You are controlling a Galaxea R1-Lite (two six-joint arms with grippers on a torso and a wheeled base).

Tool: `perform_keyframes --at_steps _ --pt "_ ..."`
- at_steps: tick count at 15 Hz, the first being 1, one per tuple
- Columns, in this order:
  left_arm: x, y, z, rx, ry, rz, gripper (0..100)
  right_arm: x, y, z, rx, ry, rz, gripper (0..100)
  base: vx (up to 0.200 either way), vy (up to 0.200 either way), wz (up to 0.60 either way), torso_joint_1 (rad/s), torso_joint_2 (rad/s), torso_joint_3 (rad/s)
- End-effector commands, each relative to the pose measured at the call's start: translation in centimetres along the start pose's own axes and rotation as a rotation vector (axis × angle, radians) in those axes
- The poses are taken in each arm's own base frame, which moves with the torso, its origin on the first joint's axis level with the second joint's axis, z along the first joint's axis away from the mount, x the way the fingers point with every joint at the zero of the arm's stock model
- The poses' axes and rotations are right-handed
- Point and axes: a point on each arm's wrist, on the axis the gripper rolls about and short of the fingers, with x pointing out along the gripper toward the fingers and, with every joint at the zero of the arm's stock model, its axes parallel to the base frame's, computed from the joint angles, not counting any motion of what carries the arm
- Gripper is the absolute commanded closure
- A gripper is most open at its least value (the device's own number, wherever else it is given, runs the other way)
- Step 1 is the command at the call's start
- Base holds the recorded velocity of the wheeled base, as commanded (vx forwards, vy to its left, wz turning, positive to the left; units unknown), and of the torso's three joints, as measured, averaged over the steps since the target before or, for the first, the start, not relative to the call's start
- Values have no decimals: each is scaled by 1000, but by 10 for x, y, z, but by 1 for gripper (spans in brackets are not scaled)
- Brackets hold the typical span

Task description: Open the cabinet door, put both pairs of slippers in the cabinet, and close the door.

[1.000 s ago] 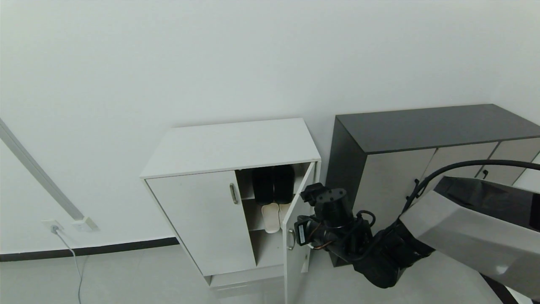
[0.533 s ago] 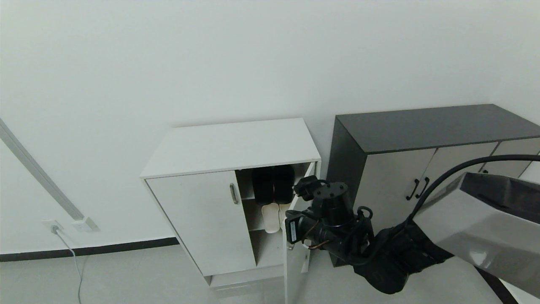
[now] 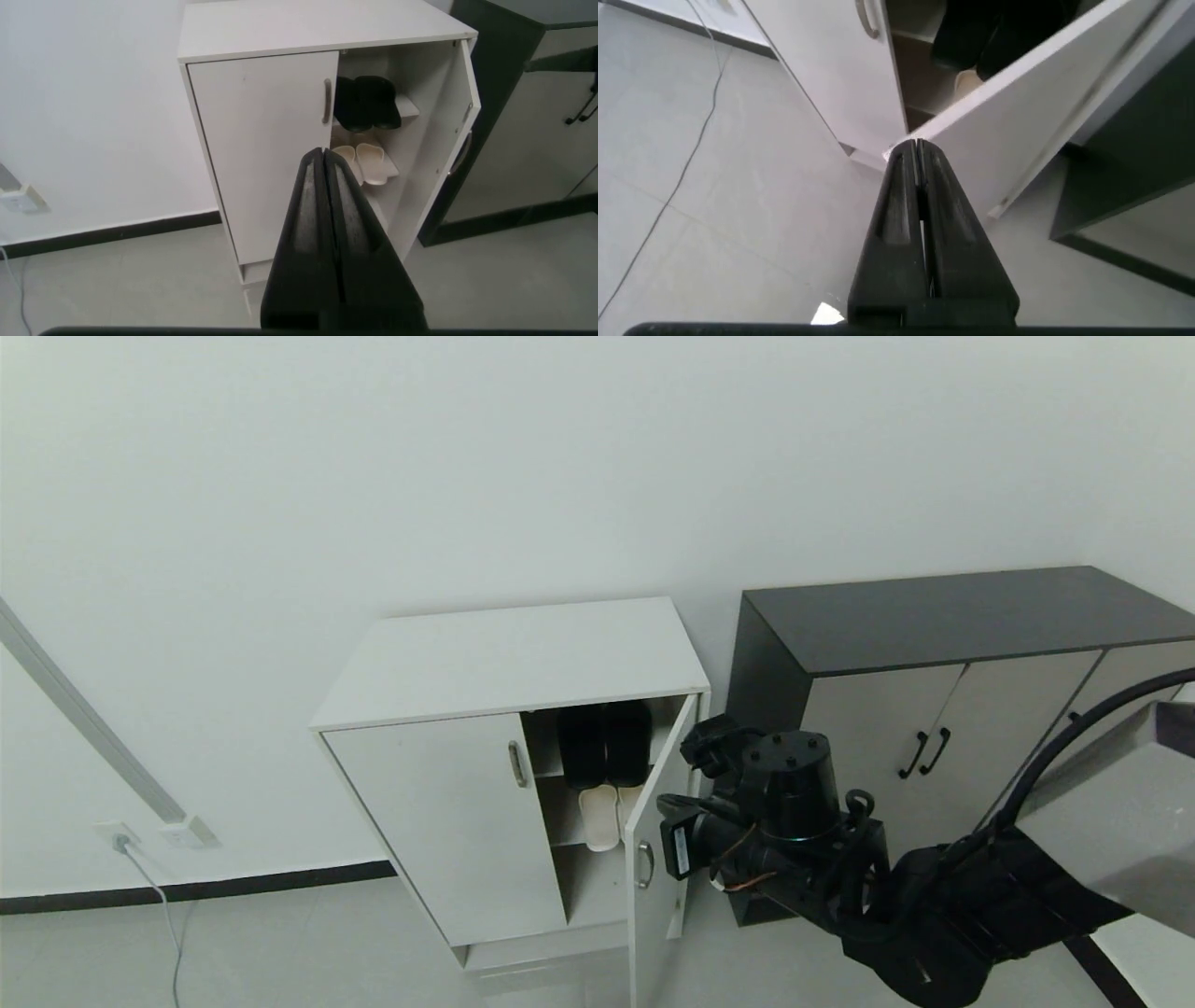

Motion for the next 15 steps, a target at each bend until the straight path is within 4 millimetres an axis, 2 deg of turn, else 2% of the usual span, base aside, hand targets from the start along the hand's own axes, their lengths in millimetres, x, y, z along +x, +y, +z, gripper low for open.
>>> perform_keyframes --at_steps 1,7,12,15 --pt "0 0 0 0 1 0 100 -5 -2 -3 0 3 1 100 0 0 600 -7 -2 7" --pt "0 0 0 0 1 0 100 -20 -16 -25 -40 22 26 100 0 0 0 0 0 0" --pt "0 0 0 0 1 0 100 -53 -28 -48 -59 132 -1 100 0 0 0 0 0 0" --pt "0 0 0 0 1 1 100 -57 -30 -69 -66 211 -7 100 200 0 0 -7 -3 2"
